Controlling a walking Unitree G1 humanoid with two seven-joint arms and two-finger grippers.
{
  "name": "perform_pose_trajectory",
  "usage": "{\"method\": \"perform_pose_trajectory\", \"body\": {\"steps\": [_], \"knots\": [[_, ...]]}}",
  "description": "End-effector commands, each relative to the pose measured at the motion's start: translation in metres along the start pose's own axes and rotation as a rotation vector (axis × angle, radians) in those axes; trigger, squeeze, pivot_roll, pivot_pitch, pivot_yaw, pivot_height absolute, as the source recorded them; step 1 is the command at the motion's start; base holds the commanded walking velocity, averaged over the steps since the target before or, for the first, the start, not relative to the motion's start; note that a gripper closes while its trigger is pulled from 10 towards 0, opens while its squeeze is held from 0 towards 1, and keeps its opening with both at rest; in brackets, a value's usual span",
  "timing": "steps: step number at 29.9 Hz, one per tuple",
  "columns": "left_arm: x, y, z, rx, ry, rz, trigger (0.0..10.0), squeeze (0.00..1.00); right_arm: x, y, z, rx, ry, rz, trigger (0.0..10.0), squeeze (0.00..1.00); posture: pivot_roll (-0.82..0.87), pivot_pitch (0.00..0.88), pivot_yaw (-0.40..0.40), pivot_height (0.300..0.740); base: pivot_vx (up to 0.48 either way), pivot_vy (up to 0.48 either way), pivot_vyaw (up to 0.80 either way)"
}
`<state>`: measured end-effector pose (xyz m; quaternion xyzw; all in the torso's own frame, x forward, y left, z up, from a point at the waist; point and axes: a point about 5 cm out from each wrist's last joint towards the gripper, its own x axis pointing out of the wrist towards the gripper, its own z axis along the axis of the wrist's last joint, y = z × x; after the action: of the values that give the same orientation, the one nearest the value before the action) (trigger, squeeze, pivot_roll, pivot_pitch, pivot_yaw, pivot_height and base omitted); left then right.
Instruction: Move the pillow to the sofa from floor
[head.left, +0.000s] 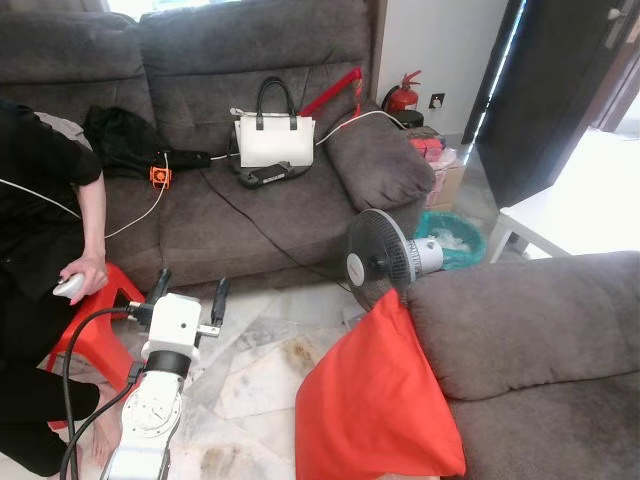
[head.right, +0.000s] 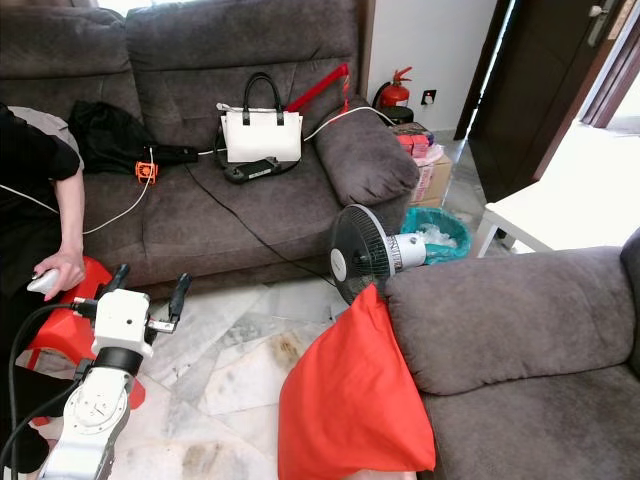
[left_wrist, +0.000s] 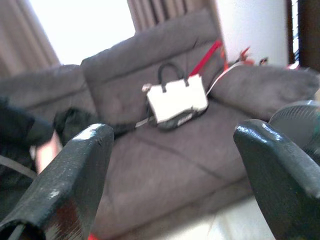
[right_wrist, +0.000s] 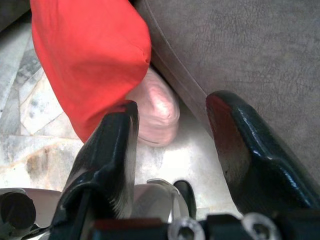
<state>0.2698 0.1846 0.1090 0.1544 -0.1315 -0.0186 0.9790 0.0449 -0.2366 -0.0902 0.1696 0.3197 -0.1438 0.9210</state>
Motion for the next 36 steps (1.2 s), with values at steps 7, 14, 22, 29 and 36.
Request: {"method": "perform_pose_trajectory", "body": {"steps": [7, 14, 22, 29, 36], "knots": [[0.007, -0.034, 0.022, 0.053, -0.066, -0.25, 10.0, 0.0, -0.003, -0.001, -0.004, 0.003, 0.018, -0.012, 10.0, 0.0, 0.1, 0.007, 0.003, 0.74, 0.0, 0.0, 0.0], [0.003, -0.06, 0.023, -0.017, -0.028, -0.422, 10.0, 0.0, -0.002, -0.001, -0.005, -0.008, 0.032, -0.012, 10.0, 0.0, 0.11, 0.004, 0.004, 0.74, 0.0, 0.0, 0.0], [-0.014, 0.026, -0.065, -0.056, 0.399, 0.092, 10.0, 0.0, -0.002, 0.001, -0.005, -0.017, 0.039, -0.005, 10.0, 0.0, 0.1, 0.0, 0.005, 0.74, 0.0, 0.0, 0.0], [-0.056, 0.074, -0.11, -0.207, 0.677, 0.324, 10.0, 0.0, -0.001, 0.001, -0.005, -0.023, 0.042, 0.003, 10.0, 0.0, 0.12, 0.0, 0.007, 0.74, 0.0, 0.0, 0.0], [-0.137, 0.048, -0.149, -0.116, 0.993, 0.132, 10.0, 0.0, -0.002, -0.001, -0.012, -0.095, 0.139, -0.033, 10.0, 0.0, 0.11, 0.0, 0.011, 0.74, 0.0, 0.0, 0.0]]}}
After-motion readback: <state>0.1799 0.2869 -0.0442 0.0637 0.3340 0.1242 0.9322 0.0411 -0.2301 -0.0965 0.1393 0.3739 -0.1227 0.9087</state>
